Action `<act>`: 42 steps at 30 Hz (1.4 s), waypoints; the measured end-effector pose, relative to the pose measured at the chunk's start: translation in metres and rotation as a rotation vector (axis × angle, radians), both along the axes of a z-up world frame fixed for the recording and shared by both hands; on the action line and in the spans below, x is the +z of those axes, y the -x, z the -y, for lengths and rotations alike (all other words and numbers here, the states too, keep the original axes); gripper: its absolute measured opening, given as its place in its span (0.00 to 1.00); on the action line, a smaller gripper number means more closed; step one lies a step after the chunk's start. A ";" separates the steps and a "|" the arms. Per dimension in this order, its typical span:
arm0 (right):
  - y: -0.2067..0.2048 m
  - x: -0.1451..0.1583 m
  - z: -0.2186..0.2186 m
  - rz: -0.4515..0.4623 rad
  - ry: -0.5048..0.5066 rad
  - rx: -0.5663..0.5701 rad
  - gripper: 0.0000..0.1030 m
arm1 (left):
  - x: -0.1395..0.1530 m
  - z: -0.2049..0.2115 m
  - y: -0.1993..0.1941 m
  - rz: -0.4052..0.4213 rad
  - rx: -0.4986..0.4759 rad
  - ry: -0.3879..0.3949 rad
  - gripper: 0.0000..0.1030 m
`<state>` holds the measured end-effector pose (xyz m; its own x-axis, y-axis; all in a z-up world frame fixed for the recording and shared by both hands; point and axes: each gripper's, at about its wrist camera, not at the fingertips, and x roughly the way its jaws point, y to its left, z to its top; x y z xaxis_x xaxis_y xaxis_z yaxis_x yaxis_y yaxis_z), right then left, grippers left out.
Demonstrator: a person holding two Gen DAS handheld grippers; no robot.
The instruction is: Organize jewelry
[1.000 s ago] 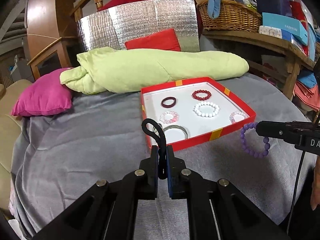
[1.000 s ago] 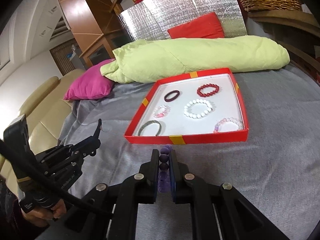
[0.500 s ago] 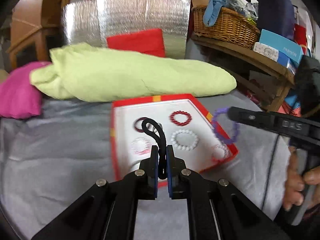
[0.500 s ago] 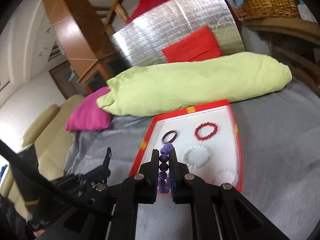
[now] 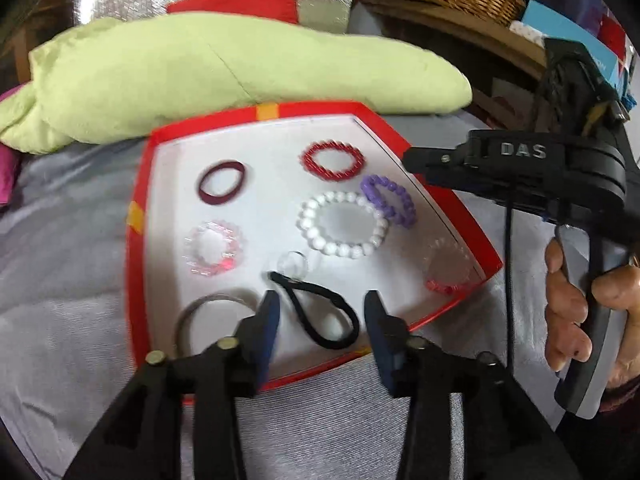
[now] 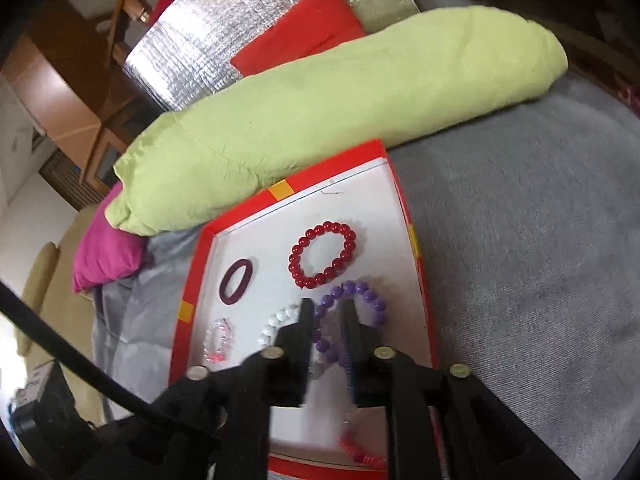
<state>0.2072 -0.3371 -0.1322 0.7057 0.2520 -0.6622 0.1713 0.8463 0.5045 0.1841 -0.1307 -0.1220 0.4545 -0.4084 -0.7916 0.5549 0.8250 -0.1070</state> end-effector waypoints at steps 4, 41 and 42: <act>0.025 0.018 -0.002 0.077 0.012 -0.022 0.43 | 0.025 -0.022 0.015 0.050 0.107 0.001 0.52; 0.287 0.149 -0.141 0.173 0.449 -0.027 0.52 | 0.195 -0.130 0.237 0.506 0.495 -0.108 0.86; 0.287 0.150 -0.141 0.175 0.451 -0.027 0.52 | 0.196 -0.130 0.237 0.507 0.498 -0.110 0.86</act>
